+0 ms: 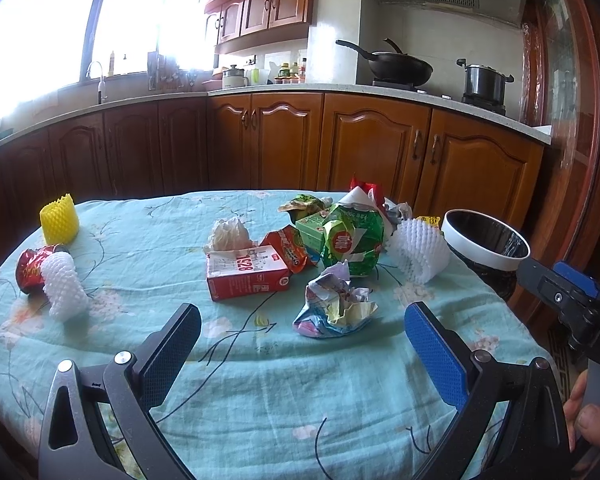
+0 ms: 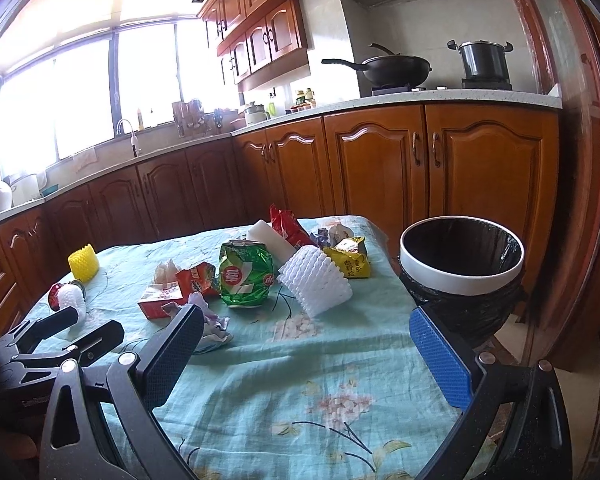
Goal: Collect trash
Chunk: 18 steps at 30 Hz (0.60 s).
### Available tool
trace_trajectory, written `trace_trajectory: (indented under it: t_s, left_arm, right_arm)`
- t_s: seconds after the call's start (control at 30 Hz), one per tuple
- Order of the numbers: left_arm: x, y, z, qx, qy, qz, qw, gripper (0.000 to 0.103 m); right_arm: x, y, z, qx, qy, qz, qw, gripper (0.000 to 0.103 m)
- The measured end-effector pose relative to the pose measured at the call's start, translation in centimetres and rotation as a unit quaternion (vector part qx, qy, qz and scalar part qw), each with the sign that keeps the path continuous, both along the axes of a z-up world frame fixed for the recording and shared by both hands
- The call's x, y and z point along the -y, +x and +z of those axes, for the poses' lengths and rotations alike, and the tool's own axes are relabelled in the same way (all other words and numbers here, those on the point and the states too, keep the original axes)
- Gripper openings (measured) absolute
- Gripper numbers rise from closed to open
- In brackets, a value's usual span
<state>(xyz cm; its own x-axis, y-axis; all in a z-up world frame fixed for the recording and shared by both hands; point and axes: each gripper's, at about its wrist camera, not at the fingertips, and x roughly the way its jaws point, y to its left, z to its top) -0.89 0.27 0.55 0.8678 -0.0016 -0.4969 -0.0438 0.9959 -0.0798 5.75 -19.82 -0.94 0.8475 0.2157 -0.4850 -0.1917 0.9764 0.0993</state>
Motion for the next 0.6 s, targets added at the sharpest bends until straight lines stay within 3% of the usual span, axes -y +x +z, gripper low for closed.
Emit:
trace_trajectory:
  t_s: [0.37,0.6]
  left_arm:
    - [-0.2,2.8,-0.5,-0.033,-0.013,-0.009,0.9993,0.102]
    - [-0.5,5.8,-1.2,-0.069,-0.017,-0.012,0.9974,0.095]
  right_arm:
    - [0.5,2.2,-0.4,-0.028,0.012,0.003,1.000,0.102]
    - [1.1,5.0,-0.9,-0.061,0.036,0.009,0.997,0.092]
